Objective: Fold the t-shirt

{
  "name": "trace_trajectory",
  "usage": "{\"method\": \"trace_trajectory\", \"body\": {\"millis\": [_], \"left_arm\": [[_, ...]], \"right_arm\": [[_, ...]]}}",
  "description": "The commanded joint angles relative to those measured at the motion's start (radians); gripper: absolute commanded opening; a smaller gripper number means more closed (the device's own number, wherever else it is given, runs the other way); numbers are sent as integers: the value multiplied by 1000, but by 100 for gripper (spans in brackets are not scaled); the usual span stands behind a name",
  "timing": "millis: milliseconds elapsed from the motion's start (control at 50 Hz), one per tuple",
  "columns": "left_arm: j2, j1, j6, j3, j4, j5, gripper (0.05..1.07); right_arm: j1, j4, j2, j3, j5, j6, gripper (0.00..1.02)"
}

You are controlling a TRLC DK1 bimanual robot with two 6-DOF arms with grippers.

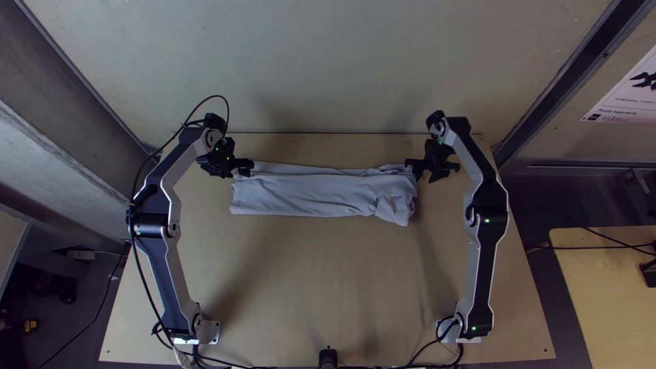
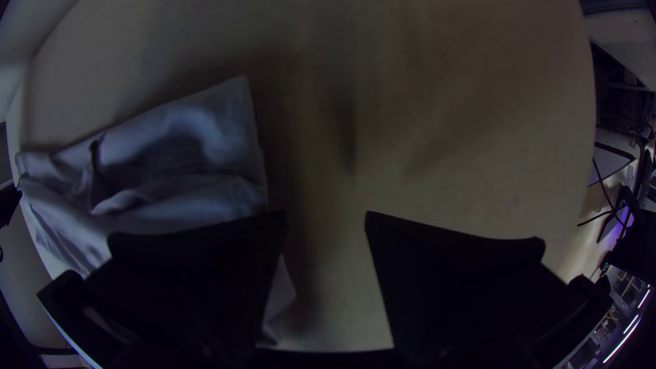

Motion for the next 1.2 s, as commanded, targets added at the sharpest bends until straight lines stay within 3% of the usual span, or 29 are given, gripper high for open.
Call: {"method": "trace_trajectory", "body": {"millis": [0,300,500,700,1180], "left_arm": [[-98,33,-31,-39,1,53,103],[-236,153,-37,-212,44,282,103],[-279,254,9,-312,66,496,103],[-230,302,32,-340,101,552,103],[-50,297,22,-337,189,559,103]], "right_arm": [[-12,-48,-124,19,-9,-16,87],[-64,-53,-366,-52,-19,-18,91],[-104,-53,-501,-60,-19,-10,96],[-116,-53,-626,-104,-17,-19,98],[-119,-30,-793,-107,-19,-16,98]]}}
